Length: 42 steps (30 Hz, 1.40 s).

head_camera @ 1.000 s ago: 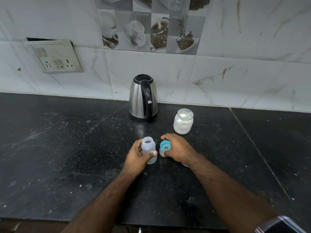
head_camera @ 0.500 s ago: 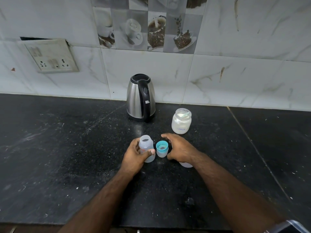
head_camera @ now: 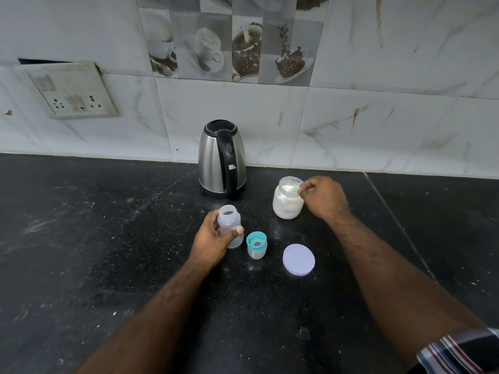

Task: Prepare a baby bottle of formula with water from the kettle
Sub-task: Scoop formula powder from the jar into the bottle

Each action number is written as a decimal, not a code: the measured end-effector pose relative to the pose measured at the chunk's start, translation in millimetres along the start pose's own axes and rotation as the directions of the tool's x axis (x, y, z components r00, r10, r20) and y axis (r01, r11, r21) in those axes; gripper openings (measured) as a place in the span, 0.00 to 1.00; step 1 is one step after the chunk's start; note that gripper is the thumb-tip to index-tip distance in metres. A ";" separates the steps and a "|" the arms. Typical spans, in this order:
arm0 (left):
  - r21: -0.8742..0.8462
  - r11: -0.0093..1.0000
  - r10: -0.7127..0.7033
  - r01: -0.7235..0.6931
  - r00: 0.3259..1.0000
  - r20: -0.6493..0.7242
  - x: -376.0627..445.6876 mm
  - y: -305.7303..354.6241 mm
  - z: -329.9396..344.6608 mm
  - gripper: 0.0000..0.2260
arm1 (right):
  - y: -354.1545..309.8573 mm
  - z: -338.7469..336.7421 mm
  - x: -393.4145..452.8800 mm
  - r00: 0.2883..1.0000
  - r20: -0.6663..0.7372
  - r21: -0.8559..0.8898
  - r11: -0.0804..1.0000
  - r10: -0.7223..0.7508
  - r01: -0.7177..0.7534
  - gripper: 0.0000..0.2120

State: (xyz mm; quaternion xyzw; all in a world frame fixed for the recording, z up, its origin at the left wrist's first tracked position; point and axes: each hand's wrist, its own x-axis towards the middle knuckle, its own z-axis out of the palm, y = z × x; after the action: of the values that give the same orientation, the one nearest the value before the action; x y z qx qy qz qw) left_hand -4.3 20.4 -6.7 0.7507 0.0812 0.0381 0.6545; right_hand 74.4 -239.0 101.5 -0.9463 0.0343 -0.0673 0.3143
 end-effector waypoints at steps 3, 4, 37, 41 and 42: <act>0.008 1.000 -0.005 0.005 1.000 0.002 10.4 1.3 2.4 0.24 | -1.4 -4.6 24.2 0.999 0.045 -0.106 0.994 -0.001 0.006 0.08; 0.012 1.000 -0.004 0.004 1.000 0.005 13.4 1.7 3.6 0.24 | -2.3 -4.2 31.7 0.997 0.074 -0.149 0.989 -0.013 0.024 0.08; -0.007 1.000 0.003 -0.004 1.000 -0.031 32.3 -1.4 3.9 0.25 | -20.1 22.2 72.8 0.991 0.130 -0.208 0.977 -0.020 0.047 0.07; 0.012 1.000 0.008 -0.008 0.999 -0.032 30.3 1.6 1.7 0.26 | -21.7 31.4 67.4 0.993 0.115 -0.032 0.999 0.034 -0.031 0.06; 0.009 1.000 0.007 -0.006 0.999 -0.034 30.0 1.9 0.9 0.26 | -21.4 32.0 65.8 0.991 0.120 0.005 0.998 0.056 -0.057 0.07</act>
State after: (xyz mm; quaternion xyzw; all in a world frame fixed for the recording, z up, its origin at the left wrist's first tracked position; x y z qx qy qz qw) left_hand 25.5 24.4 -6.4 0.7532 0.0901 0.0527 0.6494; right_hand 144.7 -210.1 95.9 -0.9460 0.0418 -0.0014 0.3215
